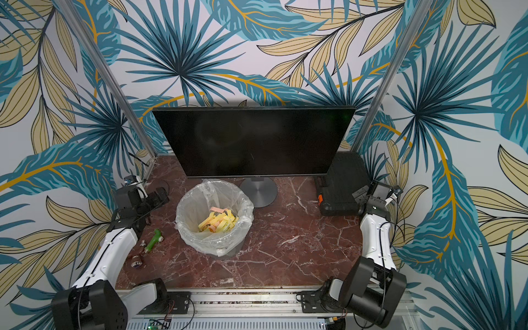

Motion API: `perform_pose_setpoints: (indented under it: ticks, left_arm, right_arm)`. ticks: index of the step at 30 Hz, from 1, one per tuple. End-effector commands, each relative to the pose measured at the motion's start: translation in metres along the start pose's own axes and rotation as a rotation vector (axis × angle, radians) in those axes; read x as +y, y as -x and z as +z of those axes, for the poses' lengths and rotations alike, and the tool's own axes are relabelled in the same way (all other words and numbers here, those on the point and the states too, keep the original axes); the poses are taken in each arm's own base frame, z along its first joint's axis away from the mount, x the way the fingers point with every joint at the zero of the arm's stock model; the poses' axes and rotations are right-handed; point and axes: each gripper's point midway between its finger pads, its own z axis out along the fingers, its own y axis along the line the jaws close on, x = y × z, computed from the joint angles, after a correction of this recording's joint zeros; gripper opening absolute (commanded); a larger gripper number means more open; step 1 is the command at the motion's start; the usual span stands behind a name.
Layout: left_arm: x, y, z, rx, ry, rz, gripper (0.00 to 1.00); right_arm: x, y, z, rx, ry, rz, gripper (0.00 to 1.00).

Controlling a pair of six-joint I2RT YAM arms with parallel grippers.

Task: Remove the sticky note from the monitor
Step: Reset both arms

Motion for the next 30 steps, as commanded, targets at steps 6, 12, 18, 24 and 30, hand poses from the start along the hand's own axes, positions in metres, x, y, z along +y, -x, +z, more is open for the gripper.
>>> perform_pose_setpoints:
  ticks: [6, 12, 18, 24, 30]
  left_arm:
    - [-0.028, 0.010, 0.006, -0.177, -0.185, 0.128, 1.00]
    - [-0.043, -0.004, 0.016, -0.190, -0.222, 0.228, 1.00]
    - [-0.060, -0.027, 0.026, -0.183, -0.276, 0.275, 1.00]
    - [-0.065, -0.053, 0.038, -0.164, -0.311, 0.289, 1.00]
    - [-0.073, -0.059, 0.044, -0.188, -0.331, 0.314, 1.00]
  right_arm:
    - [0.054, -0.014, 0.003, -0.135, 0.176, -0.307, 1.00]
    - [0.072, -0.037, 0.004, -0.134, 0.279, -0.379, 0.99]
    - [0.088, -0.064, 0.005, -0.129, 0.371, -0.449, 0.99]
    - [0.095, -0.098, 0.006, -0.141, 0.430, -0.526, 1.00]
    - [0.110, -0.119, -0.006, -0.163, 0.504, -0.605, 0.99]
